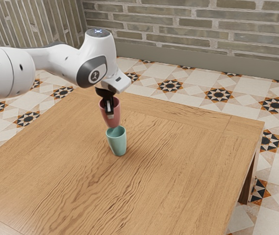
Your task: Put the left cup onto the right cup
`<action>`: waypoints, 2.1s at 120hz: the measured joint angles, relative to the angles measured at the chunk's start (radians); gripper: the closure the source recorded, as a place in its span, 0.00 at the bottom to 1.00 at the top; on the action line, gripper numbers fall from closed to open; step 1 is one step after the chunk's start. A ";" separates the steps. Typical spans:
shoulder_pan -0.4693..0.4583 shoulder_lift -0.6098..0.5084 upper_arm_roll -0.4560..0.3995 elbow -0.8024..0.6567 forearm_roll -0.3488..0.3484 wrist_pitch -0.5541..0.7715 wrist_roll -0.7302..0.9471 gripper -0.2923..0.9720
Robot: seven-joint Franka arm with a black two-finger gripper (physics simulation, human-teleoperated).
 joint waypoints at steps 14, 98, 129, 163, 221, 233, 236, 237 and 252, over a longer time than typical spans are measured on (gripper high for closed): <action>-0.001 0.001 0.000 0.001 -0.022 -0.002 0.004 0.85; 0.004 0.006 0.000 -0.002 -0.104 -0.016 0.025 0.85; 0.009 0.012 0.000 -0.004 -0.117 -0.019 0.028 0.85; 0.009 0.021 0.000 -0.006 -0.128 -0.025 0.034 0.85; 0.014 0.035 0.001 -0.013 -0.130 -0.019 0.041 0.83; 0.014 0.037 0.001 -0.013 -0.132 -0.022 0.047 0.65; 0.014 0.037 0.001 -0.013 -0.132 -0.022 0.048 0.60; 0.014 0.037 0.001 -0.013 -0.132 -0.023 0.049 0.59; 0.014 0.038 0.001 -0.013 -0.132 -0.025 0.055 0.43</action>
